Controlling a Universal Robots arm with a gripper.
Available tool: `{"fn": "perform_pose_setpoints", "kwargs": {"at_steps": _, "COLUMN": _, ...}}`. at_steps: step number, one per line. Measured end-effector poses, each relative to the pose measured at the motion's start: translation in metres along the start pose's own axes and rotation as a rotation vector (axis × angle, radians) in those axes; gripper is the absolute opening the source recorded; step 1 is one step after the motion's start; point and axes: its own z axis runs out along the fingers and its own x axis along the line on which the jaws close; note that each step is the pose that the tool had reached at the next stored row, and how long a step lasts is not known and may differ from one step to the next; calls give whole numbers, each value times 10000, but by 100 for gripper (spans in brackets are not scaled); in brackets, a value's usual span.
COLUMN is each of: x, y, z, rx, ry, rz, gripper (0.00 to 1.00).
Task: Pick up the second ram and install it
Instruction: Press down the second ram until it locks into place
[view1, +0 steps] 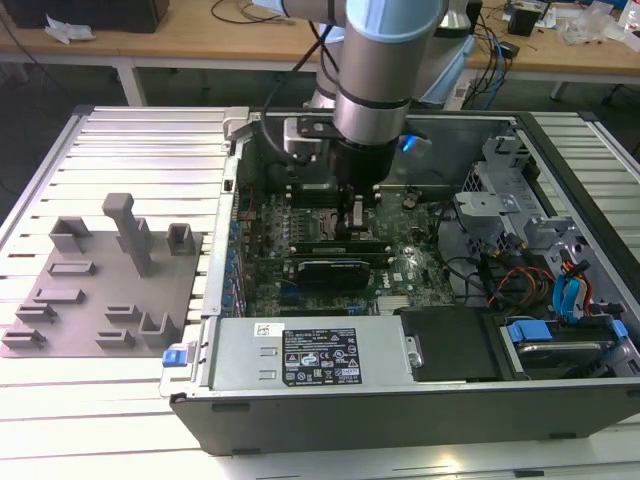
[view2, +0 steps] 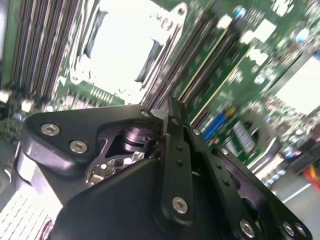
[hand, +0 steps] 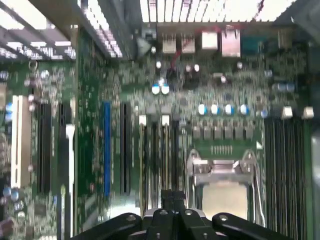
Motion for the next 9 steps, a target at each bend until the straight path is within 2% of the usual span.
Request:
{"fn": "perform_pose_setpoints", "kwargs": {"at_steps": 1, "x": -4, "y": -9, "z": -4, "rx": -1, "ry": 1, "rz": -1, "gripper": 8}}
{"fn": "perform_pose_setpoints", "kwargs": {"at_steps": 2, "x": -10, "y": -8, "z": -41, "rx": -3, "ry": 2, "rz": 0, "gripper": 8}}
{"fn": "perform_pose_setpoints", "kwargs": {"at_steps": 3, "x": -10, "y": 0, "z": -196, "rx": -1, "ry": 2, "rz": -1, "gripper": 8}}
{"fn": "perform_pose_setpoints", "kwargs": {"at_steps": 5, "x": -8, "y": 11, "z": -397, "rx": -1, "ry": 2, "rz": 0, "gripper": 8}}
{"fn": "perform_pose_setpoints", "kwargs": {"at_steps": 9, "x": -8, "y": 11, "z": -403, "rx": -1, "ry": 1, "rz": -1, "gripper": 8}}
